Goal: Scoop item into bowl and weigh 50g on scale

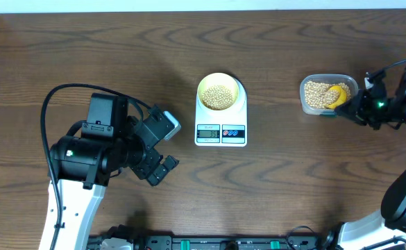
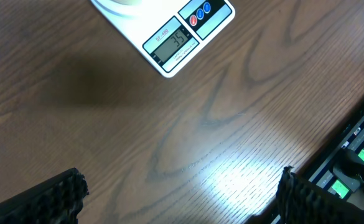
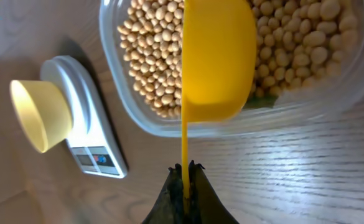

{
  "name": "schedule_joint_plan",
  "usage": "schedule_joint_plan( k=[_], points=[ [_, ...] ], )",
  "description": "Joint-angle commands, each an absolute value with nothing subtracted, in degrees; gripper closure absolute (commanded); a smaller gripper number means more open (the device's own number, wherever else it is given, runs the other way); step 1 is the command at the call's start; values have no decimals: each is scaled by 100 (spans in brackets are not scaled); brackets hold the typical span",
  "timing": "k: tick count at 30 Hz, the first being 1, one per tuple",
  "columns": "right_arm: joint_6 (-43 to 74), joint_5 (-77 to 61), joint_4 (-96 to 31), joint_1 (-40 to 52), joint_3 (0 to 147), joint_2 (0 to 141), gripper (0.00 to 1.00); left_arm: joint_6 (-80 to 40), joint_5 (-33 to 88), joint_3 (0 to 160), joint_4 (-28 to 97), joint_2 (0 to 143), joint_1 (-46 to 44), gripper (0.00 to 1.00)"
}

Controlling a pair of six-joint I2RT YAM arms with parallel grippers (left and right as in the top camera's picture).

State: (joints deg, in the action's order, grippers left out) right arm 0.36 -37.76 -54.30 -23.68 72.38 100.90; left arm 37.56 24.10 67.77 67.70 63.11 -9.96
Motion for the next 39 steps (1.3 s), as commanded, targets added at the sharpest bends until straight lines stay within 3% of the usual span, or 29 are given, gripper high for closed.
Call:
schedule_joint_plan(
  k=[1,23,39],
  points=[
    [-97,-4451,-5487,-2598,7220,10147,99,3813,2499,6849,6790,6283,-972,0],
    [-840,-5968,-6119,-3599,7220,10147,99,3813,2499,6849,6790,6283,-972,0],
    [-1122,-6775,-6455,-3286,7220,10147,99,3813,2502,6849,6790,6283,-972,0]
  ],
)
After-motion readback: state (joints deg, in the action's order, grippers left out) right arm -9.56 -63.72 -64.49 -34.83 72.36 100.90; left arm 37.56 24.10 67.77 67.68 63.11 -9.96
